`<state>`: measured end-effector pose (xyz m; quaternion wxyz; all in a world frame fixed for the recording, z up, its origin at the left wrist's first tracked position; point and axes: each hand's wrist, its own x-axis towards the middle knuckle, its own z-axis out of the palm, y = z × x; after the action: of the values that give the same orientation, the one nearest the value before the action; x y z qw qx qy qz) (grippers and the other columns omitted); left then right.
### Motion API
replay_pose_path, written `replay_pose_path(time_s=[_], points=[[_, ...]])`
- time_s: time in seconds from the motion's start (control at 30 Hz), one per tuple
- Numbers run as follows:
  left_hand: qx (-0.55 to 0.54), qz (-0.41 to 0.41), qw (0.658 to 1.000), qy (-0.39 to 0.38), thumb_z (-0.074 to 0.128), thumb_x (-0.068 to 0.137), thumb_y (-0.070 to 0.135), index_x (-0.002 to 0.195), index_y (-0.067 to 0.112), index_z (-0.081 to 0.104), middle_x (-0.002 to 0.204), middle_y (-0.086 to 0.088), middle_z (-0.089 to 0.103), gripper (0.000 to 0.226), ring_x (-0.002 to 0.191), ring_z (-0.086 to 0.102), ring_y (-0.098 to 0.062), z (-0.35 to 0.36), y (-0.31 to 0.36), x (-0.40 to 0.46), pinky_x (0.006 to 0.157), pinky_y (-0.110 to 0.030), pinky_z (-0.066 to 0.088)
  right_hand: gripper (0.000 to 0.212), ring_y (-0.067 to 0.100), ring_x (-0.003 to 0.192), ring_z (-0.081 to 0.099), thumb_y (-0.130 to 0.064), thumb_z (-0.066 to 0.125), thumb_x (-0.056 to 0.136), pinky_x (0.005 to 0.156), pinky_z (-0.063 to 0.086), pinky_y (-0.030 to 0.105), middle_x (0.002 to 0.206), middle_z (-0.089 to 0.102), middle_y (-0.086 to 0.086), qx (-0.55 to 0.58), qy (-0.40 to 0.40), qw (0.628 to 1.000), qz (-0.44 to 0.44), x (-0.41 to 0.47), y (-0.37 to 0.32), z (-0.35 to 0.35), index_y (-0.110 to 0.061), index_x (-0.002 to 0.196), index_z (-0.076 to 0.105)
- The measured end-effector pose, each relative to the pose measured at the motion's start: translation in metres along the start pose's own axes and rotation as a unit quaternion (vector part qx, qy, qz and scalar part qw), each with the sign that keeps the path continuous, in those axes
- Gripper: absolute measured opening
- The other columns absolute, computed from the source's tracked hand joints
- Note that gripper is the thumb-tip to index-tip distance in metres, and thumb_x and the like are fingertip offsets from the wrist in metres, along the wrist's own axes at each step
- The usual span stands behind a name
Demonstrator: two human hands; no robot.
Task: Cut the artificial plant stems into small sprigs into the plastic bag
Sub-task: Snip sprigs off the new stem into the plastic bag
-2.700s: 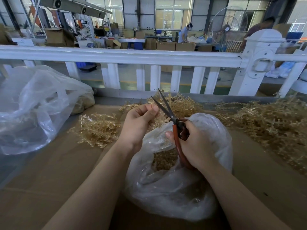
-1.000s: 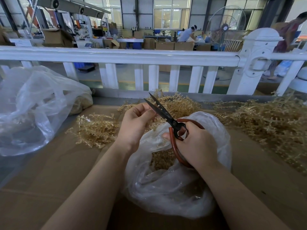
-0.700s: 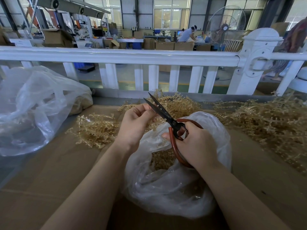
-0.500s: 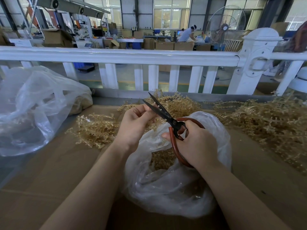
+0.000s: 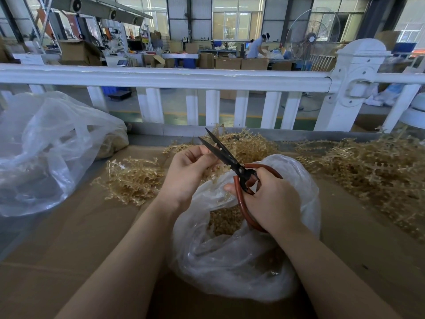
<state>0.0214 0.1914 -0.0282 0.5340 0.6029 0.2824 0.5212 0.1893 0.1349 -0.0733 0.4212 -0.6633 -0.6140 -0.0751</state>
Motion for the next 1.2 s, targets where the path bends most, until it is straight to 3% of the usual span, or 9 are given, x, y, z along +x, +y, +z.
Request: replay_pose_path(time_s=[0.17,0.37,0.5,0.6,0.73,0.87,1.07,1.2], points=[[0.005,0.006,1.0,-0.007,0.059,0.095,0.002,0.075,0.017,0.073,0.071,0.002,0.07,0.028,0.062,0.06,-0.004,0.0013,0.0011,-0.0018,0.061,-0.014,0.047,0.056,-0.01,0.054,0.038,-0.088,0.043,0.07,0.053,0.029,0.012,0.06,0.036,-0.028,0.0,0.003,1.0,-0.001,-0.0007,-0.0007,-0.001,-0.033,0.077,0.047],[0.003,0.005,1.0,-0.001,0.06,0.093,0.002,0.077,0.015,0.074,0.072,0.0,0.07,0.025,0.061,0.06,-0.005,0.002,0.0015,-0.0009,0.06,-0.014,0.046,0.06,0.002,0.064,0.053,-0.09,0.041,0.068,0.062,0.045,0.02,0.075,0.057,-0.021,-0.007,-0.014,1.0,-0.002,0.0,0.0013,0.0002,-0.032,0.08,0.051],[-0.011,0.0,1.0,0.006,0.061,0.093,0.002,0.078,0.013,0.074,0.071,-0.002,0.069,0.022,0.062,0.06,-0.008,0.0018,0.0009,-0.0007,0.06,-0.017,0.048,0.059,0.003,0.069,0.057,-0.083,0.054,0.072,0.064,0.049,0.02,0.085,0.071,-0.014,-0.007,-0.02,1.0,0.002,0.0,0.0028,0.0011,-0.026,0.084,0.063],[-0.004,-0.002,1.0,0.015,0.062,0.091,0.001,0.078,0.011,0.072,0.072,-0.003,0.07,0.019,0.062,0.06,-0.008,0.0012,0.0006,0.0001,0.06,-0.016,0.048,0.071,0.004,0.072,0.058,-0.086,0.046,0.071,0.067,0.052,0.022,0.089,0.073,-0.012,0.0,-0.016,1.0,-0.003,0.0003,0.0025,0.0003,-0.022,0.091,0.068],[0.047,0.002,0.999,0.026,0.066,0.088,-0.002,0.082,-0.002,0.069,0.081,-0.021,0.07,0.007,0.07,0.061,-0.018,-0.0004,-0.0018,0.0012,0.06,-0.019,0.049,0.075,0.002,0.07,0.055,-0.091,0.038,0.07,0.062,0.048,0.019,0.085,0.069,-0.015,-0.015,-0.018,1.0,-0.009,0.0005,0.0002,-0.0019,-0.024,0.089,0.066],[0.085,0.019,0.996,0.021,0.069,0.088,0.0,0.082,-0.007,0.064,0.074,-0.017,0.065,0.01,0.067,0.057,-0.019,0.0014,-0.0038,0.0014,0.062,-0.021,0.049,0.063,-0.004,0.058,0.046,-0.092,0.039,0.069,0.054,0.032,0.012,0.072,0.053,-0.022,-0.022,-0.004,1.0,-0.004,0.0001,-0.0017,-0.0033,-0.03,0.077,0.051],[0.098,0.035,0.994,0.026,0.07,0.088,0.002,0.085,-0.009,0.064,0.083,-0.031,0.063,0.013,0.071,0.058,-0.02,0.0022,-0.0036,0.0012,0.068,-0.025,0.05,0.064,-0.005,0.055,0.041,-0.094,0.036,0.073,0.053,0.028,0.011,0.068,0.048,-0.023,-0.001,0.023,1.0,-0.014,-0.0015,-0.0024,-0.0031,-0.031,0.074,0.047],[0.094,0.044,0.994,0.02,0.068,0.089,0.002,0.088,-0.013,0.062,0.087,-0.035,0.061,0.016,0.073,0.056,-0.023,0.0031,-0.0038,0.0008,0.07,-0.026,0.049,0.055,-0.01,0.052,0.036,-0.086,0.047,0.073,0.053,0.025,0.01,0.061,0.037,-0.026,0.005,0.028,0.999,-0.019,-0.0017,-0.0034,-0.0033,-0.03,0.074,0.045]])
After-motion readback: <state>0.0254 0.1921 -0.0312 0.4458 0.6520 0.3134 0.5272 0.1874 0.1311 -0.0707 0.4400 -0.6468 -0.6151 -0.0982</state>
